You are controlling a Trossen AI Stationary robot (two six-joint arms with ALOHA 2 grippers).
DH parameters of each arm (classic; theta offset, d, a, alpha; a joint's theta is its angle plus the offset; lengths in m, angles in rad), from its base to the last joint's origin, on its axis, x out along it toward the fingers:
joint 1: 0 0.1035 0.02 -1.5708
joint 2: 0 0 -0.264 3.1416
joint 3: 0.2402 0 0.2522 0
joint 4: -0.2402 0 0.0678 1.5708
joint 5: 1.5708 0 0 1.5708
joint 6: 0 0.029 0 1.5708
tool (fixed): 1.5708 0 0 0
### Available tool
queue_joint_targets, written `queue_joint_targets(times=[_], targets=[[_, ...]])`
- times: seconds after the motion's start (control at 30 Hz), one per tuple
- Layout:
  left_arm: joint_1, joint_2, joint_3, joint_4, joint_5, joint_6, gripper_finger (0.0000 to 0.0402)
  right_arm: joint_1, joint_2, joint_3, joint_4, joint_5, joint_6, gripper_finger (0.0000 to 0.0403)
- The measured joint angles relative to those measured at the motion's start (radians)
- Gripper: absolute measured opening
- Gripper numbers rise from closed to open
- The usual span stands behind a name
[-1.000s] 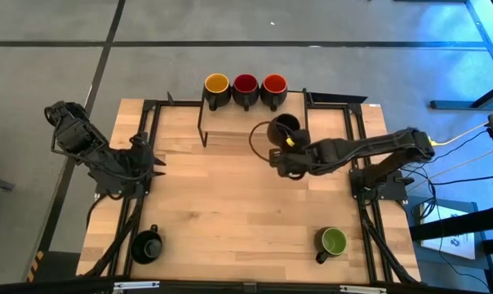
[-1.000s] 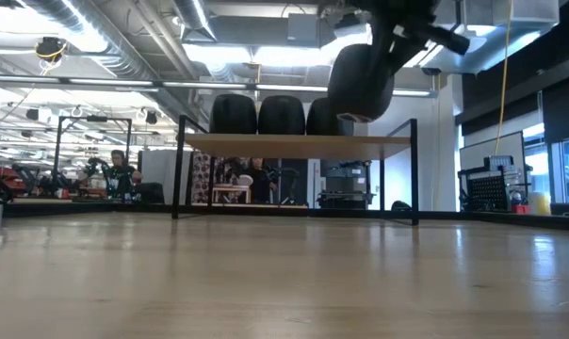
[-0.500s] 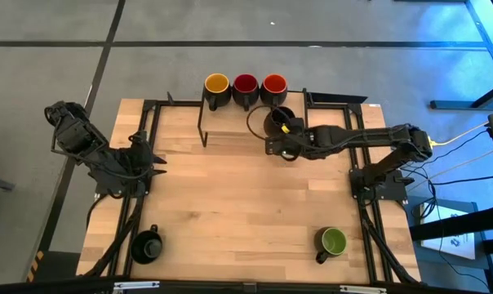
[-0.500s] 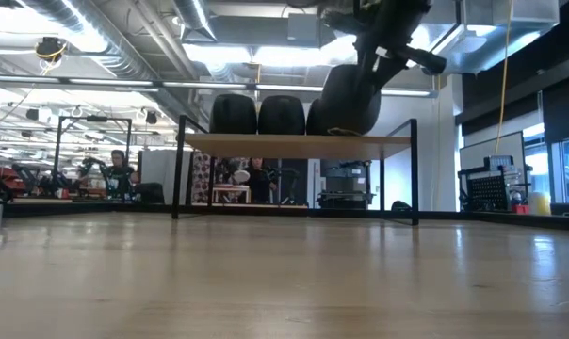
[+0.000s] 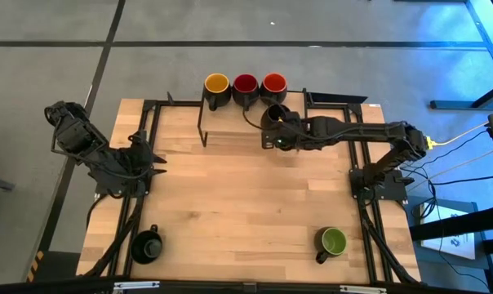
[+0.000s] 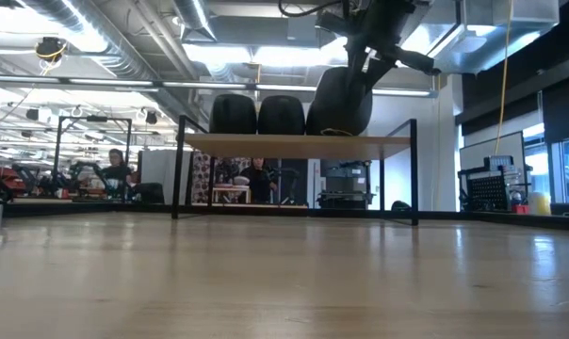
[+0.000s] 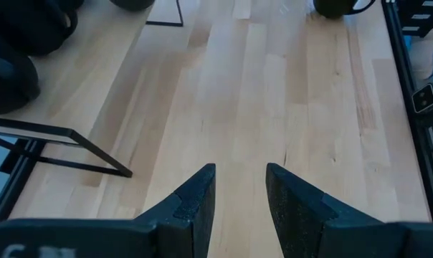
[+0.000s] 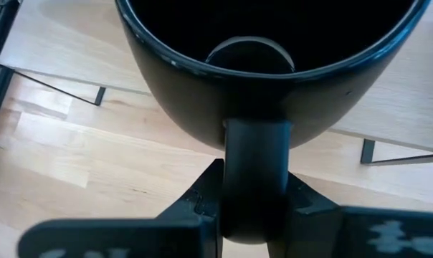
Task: Place coffee mugs
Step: Put the top black mug on the shelf
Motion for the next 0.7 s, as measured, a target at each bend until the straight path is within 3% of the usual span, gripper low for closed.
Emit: queue_joint_targets(times=[0.7], targets=[[0.0,0.0,0.0,-0.007,0.0,0.019,0.0119,0.001,0.011,0.001,-0.033,0.062,-0.034,0.0047]])
